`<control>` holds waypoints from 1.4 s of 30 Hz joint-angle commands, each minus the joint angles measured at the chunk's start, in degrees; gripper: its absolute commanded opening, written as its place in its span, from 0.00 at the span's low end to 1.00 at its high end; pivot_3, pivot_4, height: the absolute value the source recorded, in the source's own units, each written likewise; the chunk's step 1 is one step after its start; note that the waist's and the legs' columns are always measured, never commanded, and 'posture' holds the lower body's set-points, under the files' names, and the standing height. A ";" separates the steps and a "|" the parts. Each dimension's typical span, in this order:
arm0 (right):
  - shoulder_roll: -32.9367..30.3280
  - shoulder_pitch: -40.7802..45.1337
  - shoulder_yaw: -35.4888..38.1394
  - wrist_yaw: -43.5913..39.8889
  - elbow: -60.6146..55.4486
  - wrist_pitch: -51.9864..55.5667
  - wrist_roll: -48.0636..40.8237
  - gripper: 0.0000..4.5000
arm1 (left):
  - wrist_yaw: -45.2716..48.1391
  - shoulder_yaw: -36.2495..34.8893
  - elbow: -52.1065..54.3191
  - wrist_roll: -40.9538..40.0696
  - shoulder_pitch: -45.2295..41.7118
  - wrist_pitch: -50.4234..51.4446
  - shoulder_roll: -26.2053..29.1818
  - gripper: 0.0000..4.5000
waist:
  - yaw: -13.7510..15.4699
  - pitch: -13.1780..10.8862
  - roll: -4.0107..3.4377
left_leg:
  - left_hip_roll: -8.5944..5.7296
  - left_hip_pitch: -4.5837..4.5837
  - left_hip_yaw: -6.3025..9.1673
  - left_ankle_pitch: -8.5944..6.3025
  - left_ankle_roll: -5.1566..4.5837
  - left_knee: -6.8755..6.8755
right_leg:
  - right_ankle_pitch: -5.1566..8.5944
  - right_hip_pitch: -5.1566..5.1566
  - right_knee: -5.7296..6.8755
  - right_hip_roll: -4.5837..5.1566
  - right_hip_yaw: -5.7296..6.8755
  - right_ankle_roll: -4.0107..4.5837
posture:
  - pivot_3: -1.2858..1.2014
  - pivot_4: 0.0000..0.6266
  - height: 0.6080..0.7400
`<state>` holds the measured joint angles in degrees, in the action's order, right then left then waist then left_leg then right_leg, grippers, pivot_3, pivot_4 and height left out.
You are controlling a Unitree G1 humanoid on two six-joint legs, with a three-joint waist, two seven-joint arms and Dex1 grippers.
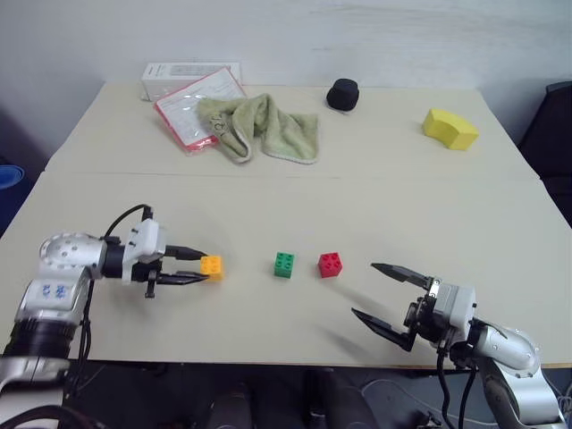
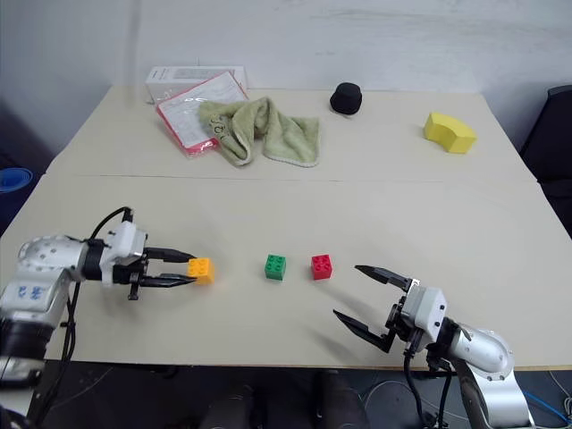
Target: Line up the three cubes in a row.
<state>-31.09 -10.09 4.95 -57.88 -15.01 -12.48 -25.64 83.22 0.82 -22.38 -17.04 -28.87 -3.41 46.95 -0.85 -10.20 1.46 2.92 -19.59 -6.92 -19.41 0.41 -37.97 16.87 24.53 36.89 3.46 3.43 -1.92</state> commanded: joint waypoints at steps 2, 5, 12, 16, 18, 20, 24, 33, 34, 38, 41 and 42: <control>-0.52 -0.44 1.45 0.48 -1.04 -0.48 -0.46 1.00 | 4.62 3.14 -8.69 3.44 -5.86 -4.93 -1.59 0.32 | -0.05 0.00 0.00 | -0.01 -0.03 -0.01 0.03 0.05 -0.04 | 0.00 0.01 0.00 -0.02 0.02 0.00 | 0.52 0.24 1.00; -0.42 -1.26 1.76 0.98 -1.40 -0.60 -0.26 1.00 | 4.74 3.93 -13.33 4.02 -9.40 -5.47 -4.23 0.32 | 0.05 -0.01 0.01 | -0.02 -0.07 0.01 0.11 0.15 -0.10 | -0.01 0.01 0.01 -0.01 0.03 -0.04 | 0.52 0.24 1.00; -0.18 -1.96 1.28 1.83 -1.98 -0.57 0.02 1.00 | 5.05 5.40 -18.81 5.54 -11.86 -9.00 -7.54 0.32 | 0.23 -0.01 0.02 | -0.03 -0.07 0.03 0.12 0.14 -0.12 | -0.03 0.00 0.02 0.01 0.03 -0.07 | 0.52 0.24 1.00; -0.31 -1.54 1.17 1.74 -1.52 -0.51 -0.07 1.00 | 7.03 5.75 -20.59 5.85 -12.79 -9.56 -7.22 0.32 | 0.28 -0.01 0.03 | -0.03 -0.06 0.02 0.13 0.15 -0.13 | -0.03 0.00 0.03 0.00 0.02 -0.08 | 0.52 0.24 1.00; -0.40 -1.21 1.18 1.57 -1.07 -0.58 -0.09 1.00 | 8.43 6.00 -20.96 5.61 -13.25 -8.86 -6.74 0.32 | 0.37 -0.01 0.03 | -0.03 -0.06 0.03 0.13 0.14 -0.13 | -0.03 0.00 0.04 0.00 0.02 -0.08 | 0.52 0.24 1.00; -0.69 -0.75 1.50 1.10 -0.45 -0.77 -0.30 1.00 | 8.50 5.70 -20.27 4.85 -13.54 -7.65 -6.28 0.48 | 0.37 -0.01 0.03 | -0.03 -0.06 0.03 0.12 0.14 -0.14 | -0.03 0.00 0.05 0.00 0.02 -0.08 | 0.52 0.24 1.00; -2.36 -0.01 4.13 -0.35 -1.23 0.68 -3.76 1.00 | 6.61 1.91 -16.27 1.27 -11.28 -7.30 -4.32 0.72 | 0.38 -0.01 0.03 | -0.02 -0.08 0.03 0.13 0.14 -0.14 | -0.03 0.02 0.05 0.00 0.03 -0.08 | 0.52 0.24 1.00; -14.78 -2.12 15.56 -9.23 -0.05 6.00 -10.06 1.00 | 1.13 -9.45 0.78 -4.96 8.69 -0.18 6.36 0.72 | -0.61 -0.05 -0.02 | 0.03 0.00 0.07 0.01 -0.09 -0.09 | -0.01 -0.04 0.04 0.08 -0.03 -0.08 | 0.52 0.24 1.00; -15.63 -1.85 16.56 -10.16 0.35 6.41 -10.54 1.00 | -0.22 -10.84 1.68 -5.18 10.19 0.06 6.49 0.72 | -0.59 -0.05 -0.01 | 0.04 0.01 0.08 0.00 -0.09 -0.09 | -0.01 -0.04 0.04 0.07 -0.02 -0.08 | 0.52 0.24 1.00; -22.98 5.25 19.56 -16.14 7.07 7.85 -10.80 1.00 | -9.28 -18.92 6.60 -4.71 21.23 4.12 7.27 0.72 | -0.86 -0.14 -0.12 | 0.02 0.06 0.08 0.00 -0.10 -0.07 | -0.02 -0.07 0.05 0.10 -0.06 -0.08 | 0.52 0.24 1.00; -23.74 9.08 19.02 -17.91 11.45 6.67 -9.43 1.00 | -11.22 -20.56 11.77 -5.14 26.41 5.47 6.19 0.72 | -0.77 -0.17 -0.12 | 0.06 0.16 -0.02 -0.04 -0.11 0.06 | -0.01 -0.04 0.01 0.07 -0.17 -0.07 | 0.52 0.24 1.00; -23.50 9.81 18.77 -17.99 12.38 6.28 -8.85 1.00 | -12.23 -21.24 13.00 -6.27 27.10 7.20 5.50 0.72 | -0.59 -0.22 -0.03 | 0.08 0.16 0.01 -0.04 -0.08 0.06 | 0.01 -0.04 0.01 0.06 -0.12 -0.03 | 0.52 0.24 1.00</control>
<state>-54.78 -0.68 23.25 -74.97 -3.49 -5.12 -34.77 72.54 -18.04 -12.59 -21.13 -2.26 2.32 52.49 -1.44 -10.41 1.42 3.03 -19.45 -6.88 -19.45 0.38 -37.90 16.90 24.49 36.91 3.50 3.36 -1.92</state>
